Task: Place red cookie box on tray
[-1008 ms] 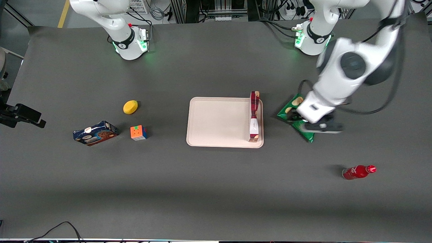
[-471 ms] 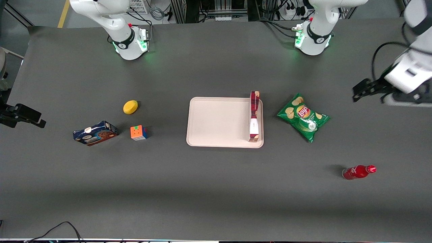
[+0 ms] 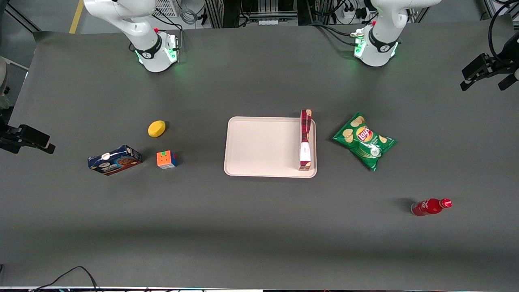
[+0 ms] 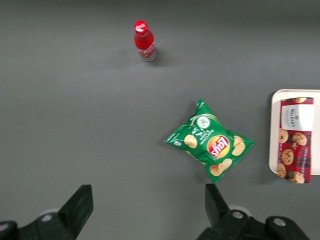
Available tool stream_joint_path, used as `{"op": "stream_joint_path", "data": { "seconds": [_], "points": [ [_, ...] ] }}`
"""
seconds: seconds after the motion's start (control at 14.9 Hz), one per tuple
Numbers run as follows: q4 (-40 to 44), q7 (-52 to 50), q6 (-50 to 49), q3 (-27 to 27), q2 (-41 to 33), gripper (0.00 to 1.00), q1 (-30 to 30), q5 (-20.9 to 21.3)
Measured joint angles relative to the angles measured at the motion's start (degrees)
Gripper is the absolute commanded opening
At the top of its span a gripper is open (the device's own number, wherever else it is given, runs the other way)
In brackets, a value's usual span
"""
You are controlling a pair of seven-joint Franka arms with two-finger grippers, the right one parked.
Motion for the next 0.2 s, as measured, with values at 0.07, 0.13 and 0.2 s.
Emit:
{"op": "stream_joint_path", "data": {
  "seconds": [0.07,0.13,0.2],
  "points": [
    [0.0,0.1,0.0,0.0,0.1,1.0,0.0,0.5],
    [0.0,0.1,0.0,-0.1,0.3,1.0,0.0,0.7],
    [0.0,0.1,0.1,-0.2,0.6,1.0,0.0,0.8]
  ]
}}
